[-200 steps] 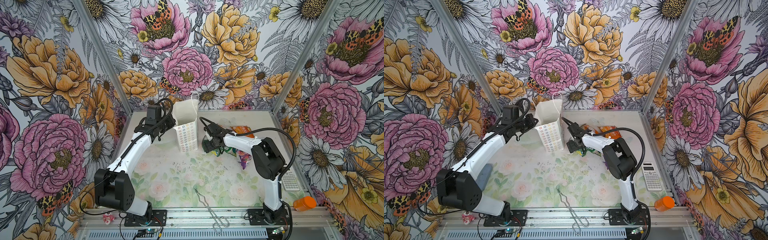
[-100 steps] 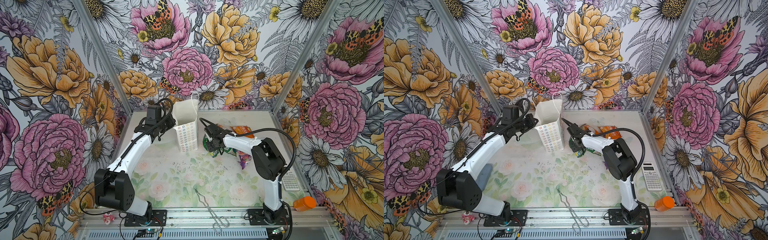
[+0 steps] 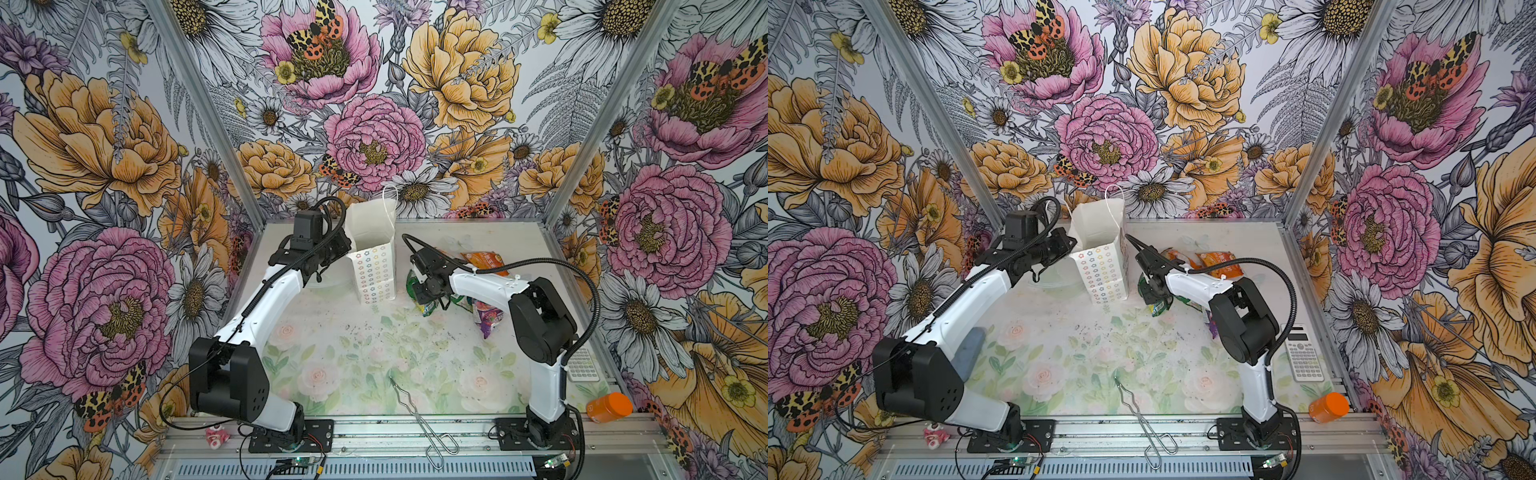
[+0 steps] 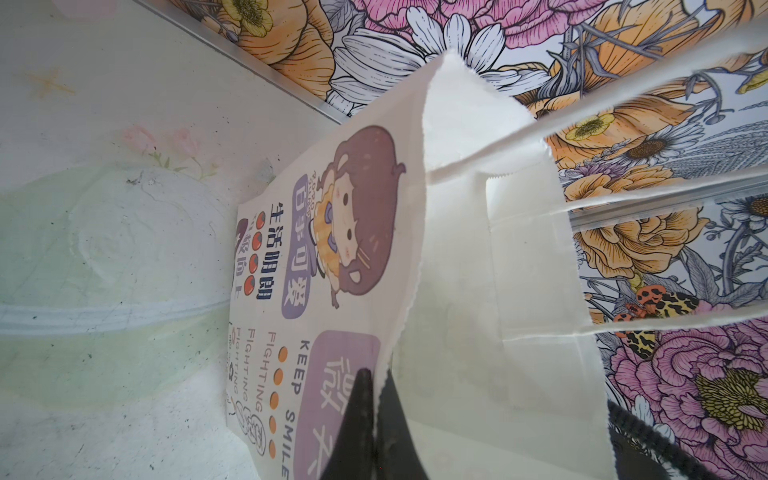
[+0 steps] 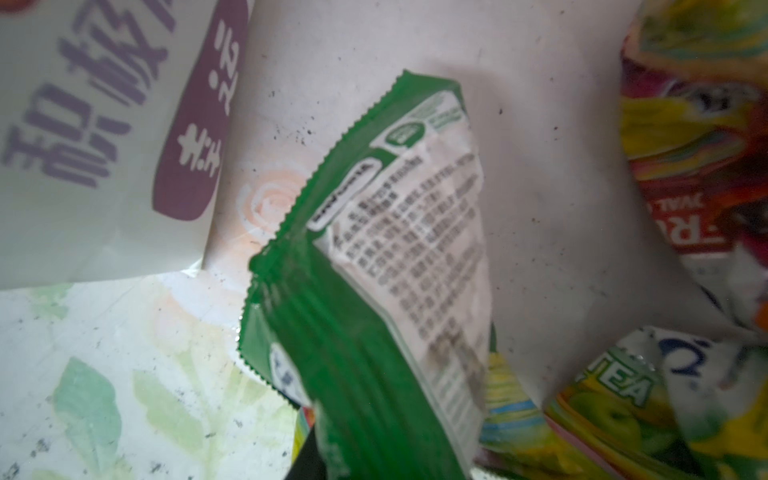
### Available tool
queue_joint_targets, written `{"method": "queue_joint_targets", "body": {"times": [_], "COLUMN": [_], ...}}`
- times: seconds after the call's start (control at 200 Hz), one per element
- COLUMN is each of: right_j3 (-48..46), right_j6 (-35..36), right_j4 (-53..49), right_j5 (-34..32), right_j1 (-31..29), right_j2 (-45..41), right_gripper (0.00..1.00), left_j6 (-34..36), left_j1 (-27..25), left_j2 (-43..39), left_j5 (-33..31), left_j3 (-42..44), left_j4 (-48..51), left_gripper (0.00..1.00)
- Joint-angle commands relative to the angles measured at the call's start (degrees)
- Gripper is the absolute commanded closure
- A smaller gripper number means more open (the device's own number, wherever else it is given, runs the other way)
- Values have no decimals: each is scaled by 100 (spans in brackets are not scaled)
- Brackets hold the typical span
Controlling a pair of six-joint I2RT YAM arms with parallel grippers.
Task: Place the snacks into the paper bag
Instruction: 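Lift the green FOX'S packet and carry it toward the bag mouth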
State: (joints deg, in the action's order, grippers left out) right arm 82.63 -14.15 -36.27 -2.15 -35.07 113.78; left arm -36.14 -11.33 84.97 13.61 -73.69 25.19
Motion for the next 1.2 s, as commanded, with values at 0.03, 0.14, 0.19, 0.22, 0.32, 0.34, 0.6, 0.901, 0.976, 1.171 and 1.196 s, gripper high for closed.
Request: {"method": "queue_joint_targets", "body": {"times": [0.03, 0.14, 0.19, 0.22, 0.32, 0.34, 0.6, 0.901, 0.976, 1.171, 1.196], "right_j3": [-95, -89, -85, -82, -76, -80, -74, 133, 236, 636, 707], "right_j6": [-107, -123, -134, -140, -158, -170, -207, -341, -377, -476, -467], "right_j4": [-165, -148, -152, -149, -142, -138, -127, -139, -143, -140, -139], "right_j5": [287, 352, 377, 390, 453, 455, 566, 874, 894, 1010, 1017], "right_j1": [44, 70, 77, 86, 106, 114, 189, 332, 359, 457, 465], "right_j2": [-306, -412, -458, -500, -612, -641, -932, -1572, -1766, -2187, -2227], "right_gripper": [73, 76, 77, 78, 79, 79, 82, 86, 88, 94, 94], "left_j6": [-42, -42, -42, -42, -42, -42, -42, -42, -42, -51, -51], "left_j1": [53, 59, 53, 57, 48, 56, 53, 44, 37, 17, 17], "left_j2": [-68, -68, -80, -76, -78, -77, -62, -92, -79, -103, -103], "left_j5": [81, 85, 81, 82, 81, 81, 91, 83, 82, 72, 70], "left_j3": [81, 68, 77, 81, 83, 80, 83, 75, 48, 39, 39], "left_j4": [-49, -46, -49, -49, -49, -46, -45, -47, -49, -45, -49], "left_gripper": [100, 100, 100, 100, 100, 100, 100, 100, 100, 100, 100]}}
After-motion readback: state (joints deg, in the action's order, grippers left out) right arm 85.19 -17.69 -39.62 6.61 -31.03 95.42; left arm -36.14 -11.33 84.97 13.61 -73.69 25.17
